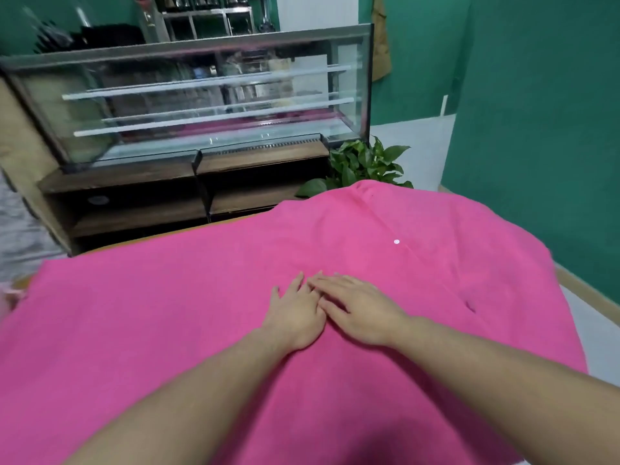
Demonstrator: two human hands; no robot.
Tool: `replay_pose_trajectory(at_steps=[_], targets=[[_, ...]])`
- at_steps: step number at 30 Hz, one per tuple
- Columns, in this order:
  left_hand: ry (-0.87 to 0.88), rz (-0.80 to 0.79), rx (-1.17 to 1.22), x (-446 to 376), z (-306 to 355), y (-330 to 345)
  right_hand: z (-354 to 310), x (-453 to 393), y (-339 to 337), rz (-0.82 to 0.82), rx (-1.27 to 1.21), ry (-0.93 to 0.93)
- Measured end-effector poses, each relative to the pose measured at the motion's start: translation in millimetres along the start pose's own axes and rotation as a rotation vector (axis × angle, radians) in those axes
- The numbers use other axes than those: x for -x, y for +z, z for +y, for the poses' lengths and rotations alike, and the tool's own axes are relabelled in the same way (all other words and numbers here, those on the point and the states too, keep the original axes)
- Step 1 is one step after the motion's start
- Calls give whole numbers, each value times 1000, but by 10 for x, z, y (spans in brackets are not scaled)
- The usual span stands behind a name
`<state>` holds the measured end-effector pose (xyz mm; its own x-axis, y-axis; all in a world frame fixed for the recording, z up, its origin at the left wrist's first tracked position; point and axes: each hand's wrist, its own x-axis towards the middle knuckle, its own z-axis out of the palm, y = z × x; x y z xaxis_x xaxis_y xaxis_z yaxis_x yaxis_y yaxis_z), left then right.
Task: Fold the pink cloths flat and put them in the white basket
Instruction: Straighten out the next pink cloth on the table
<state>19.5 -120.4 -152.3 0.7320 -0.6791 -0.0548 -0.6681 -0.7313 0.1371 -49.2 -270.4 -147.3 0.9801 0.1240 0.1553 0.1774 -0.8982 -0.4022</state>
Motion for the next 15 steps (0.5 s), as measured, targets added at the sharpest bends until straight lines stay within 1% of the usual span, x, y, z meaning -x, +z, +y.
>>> replay_pose_trajectory(at_steps=[2, 4, 6, 8, 11, 15], targets=[[-3, 114, 62, 18, -219, -10, -24, -156, 78, -9, -9, -1], [-92, 154, 72, 37, -503, -18, -80, -353, 150, -17, 11, 6], [-220, 101, 61, 26, -773, -45, -119, -527, 191, -17, 58, 42], [-299, 43, 59, -10, -1042, -91, -138, -731, 205, 6, 111, 73], [-331, 3, 51, -82, -1375, -154, -119, -1090, 204, 29, 168, 99], [-329, -48, 52, -293, -1614, -215, -30, -1564, 196, 57, 166, 100]])
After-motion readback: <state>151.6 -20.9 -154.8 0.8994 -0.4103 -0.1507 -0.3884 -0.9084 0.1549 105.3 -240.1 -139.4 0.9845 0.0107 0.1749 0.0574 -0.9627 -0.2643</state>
